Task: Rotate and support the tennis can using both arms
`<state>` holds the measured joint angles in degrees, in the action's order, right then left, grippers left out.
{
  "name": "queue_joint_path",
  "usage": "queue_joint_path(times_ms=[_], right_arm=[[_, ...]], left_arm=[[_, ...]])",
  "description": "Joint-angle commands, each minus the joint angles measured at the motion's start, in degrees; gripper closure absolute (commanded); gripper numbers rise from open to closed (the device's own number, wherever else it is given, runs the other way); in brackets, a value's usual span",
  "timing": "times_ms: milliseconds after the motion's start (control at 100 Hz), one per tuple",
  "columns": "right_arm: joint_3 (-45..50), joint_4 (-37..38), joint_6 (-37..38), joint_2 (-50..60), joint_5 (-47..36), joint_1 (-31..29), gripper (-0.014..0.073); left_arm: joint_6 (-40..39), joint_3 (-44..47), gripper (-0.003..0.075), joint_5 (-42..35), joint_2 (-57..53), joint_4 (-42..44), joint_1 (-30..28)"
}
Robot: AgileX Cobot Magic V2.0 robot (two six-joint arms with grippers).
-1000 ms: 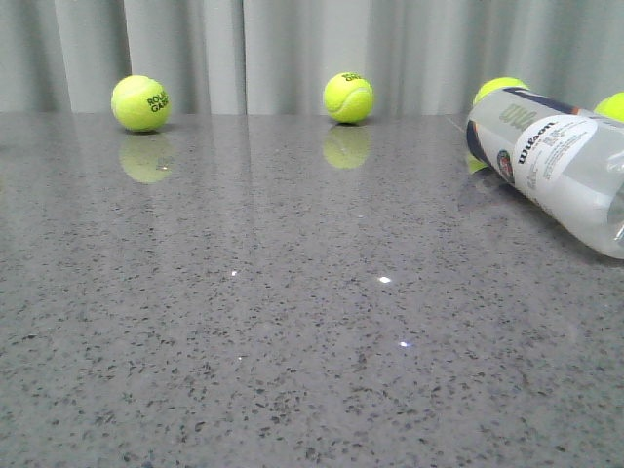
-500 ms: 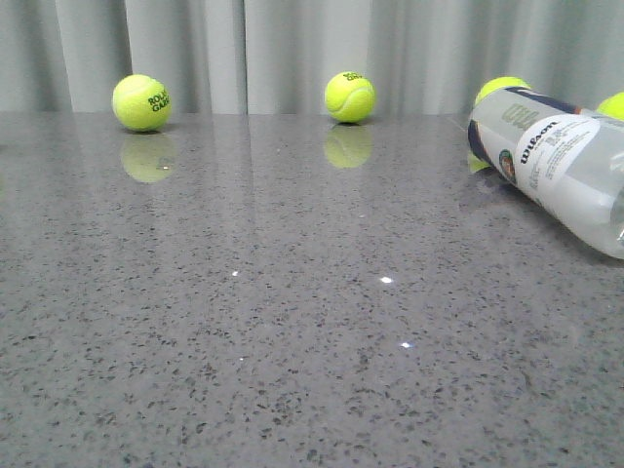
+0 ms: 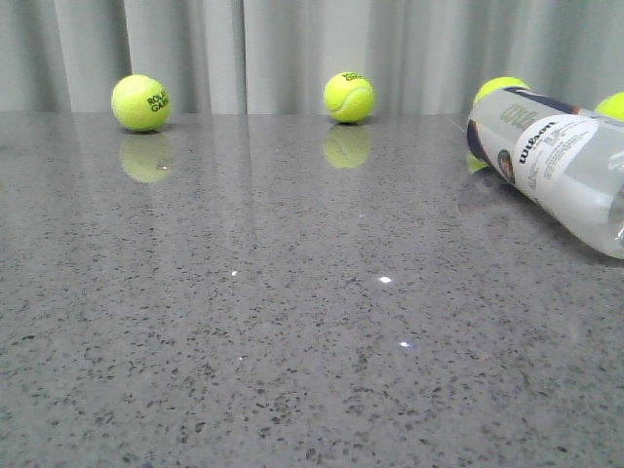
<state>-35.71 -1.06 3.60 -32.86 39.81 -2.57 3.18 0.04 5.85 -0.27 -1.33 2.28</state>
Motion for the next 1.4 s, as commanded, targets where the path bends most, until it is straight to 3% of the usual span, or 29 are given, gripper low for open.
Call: queue_joint_path(times_ms=[0, 50, 60, 200, 310, 650, 1140, 1210, 1390], right_arm=[[-6.5, -0.7, -0.4, -6.2, 0.7, -0.2, 0.0412], [-8.9, -1.3, -0.4, -9.4, 2.8, -0.2, 0.0282], [-9.6, -1.5, -0.5, -10.3, 3.2, -0.2, 0.0223], [-16.3, -4.0, -0.7, -18.5, 7.3, 0.0, -0.0076], [-21.6, -6.4, -1.3, -24.3, 10.0, 1.1, -0.0038], [-35.3, -12.7, -1.3, -43.3, 15.1, 8.7, -0.0038], [-43.9, -15.8, -1.7, -61.5, 18.1, 9.0, -0.0034], [-43.9, -15.8, -2.0, -61.7, 18.2, 9.0, 0.0013], [-45.3, -15.8, -3.6, -61.7, 19.9, 9.1, 0.0300]], left_arm=[[-0.4, 2.6, 0.0739, -4.5, -2.0, -0.1, 0.1], [-0.4, 2.6, 0.0739, -4.5, -2.0, -0.1, 0.1], [-0.4, 2.6, 0.0739, -4.5, -2.0, -0.1, 0.1], [-0.4, 2.6, 0.0739, -4.5, -2.0, -0.1, 0.1], [-0.4, 2.6, 0.0739, -4.5, -2.0, -0.1, 0.1], [-0.4, 2.6, 0.0739, -4.5, -2.0, -0.1, 0.1], [-0.4, 2.6, 0.0739, -4.5, -2.0, -0.1, 0.1], [-0.4, 2.6, 0.0739, -4.5, -2.0, -0.1, 0.1], [-0.4, 2.6, 0.0739, -4.5, -2.0, -0.1, 0.1]])
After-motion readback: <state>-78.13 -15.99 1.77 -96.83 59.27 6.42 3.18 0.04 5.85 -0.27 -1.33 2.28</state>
